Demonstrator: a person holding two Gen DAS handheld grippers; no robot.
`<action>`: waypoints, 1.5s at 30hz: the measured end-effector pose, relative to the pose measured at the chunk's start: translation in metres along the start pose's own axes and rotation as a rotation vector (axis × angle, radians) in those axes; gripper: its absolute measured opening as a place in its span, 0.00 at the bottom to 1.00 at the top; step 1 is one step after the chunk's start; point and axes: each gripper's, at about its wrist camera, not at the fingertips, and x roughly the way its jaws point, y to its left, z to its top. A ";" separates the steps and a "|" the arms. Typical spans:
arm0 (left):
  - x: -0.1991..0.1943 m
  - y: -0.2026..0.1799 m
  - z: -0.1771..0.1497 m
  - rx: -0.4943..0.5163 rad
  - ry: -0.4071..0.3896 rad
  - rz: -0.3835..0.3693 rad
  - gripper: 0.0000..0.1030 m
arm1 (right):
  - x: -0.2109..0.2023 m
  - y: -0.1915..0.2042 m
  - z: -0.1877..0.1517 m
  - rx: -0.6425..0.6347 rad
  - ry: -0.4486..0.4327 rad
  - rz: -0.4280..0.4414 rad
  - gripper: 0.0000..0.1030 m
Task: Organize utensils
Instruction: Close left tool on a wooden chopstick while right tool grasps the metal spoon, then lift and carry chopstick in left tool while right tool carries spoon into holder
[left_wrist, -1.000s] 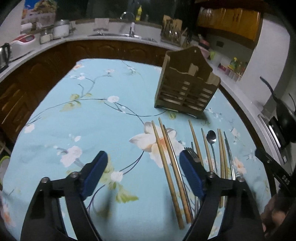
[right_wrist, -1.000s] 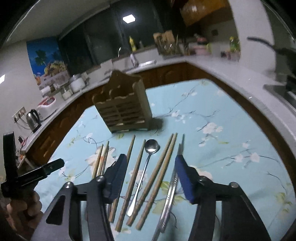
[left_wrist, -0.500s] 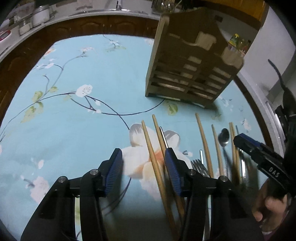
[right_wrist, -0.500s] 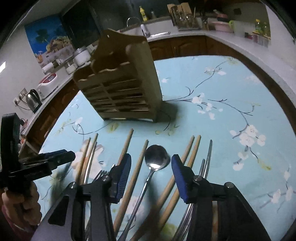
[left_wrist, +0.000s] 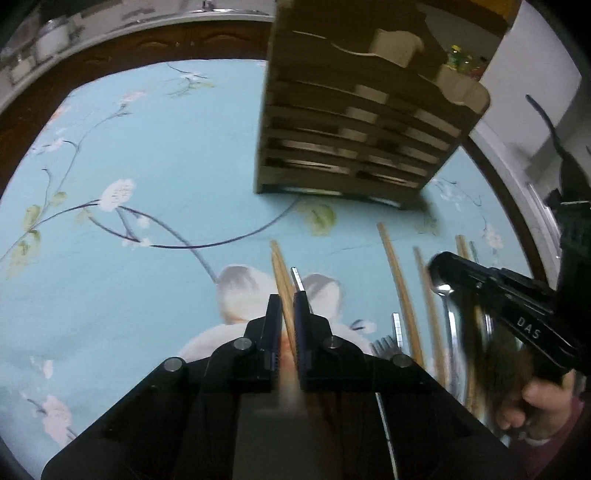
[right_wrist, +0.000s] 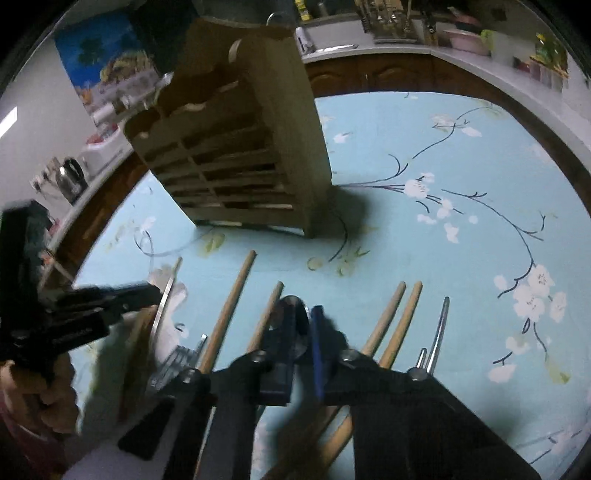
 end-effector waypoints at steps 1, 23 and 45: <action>0.000 -0.001 -0.001 0.006 -0.002 0.004 0.06 | -0.004 0.001 0.000 -0.003 -0.007 -0.006 0.02; -0.145 0.012 -0.017 -0.059 -0.254 -0.144 0.04 | -0.124 0.057 0.026 -0.142 -0.361 -0.107 0.02; -0.216 0.013 0.007 -0.034 -0.450 -0.167 0.04 | -0.149 0.082 0.052 -0.202 -0.556 -0.236 0.02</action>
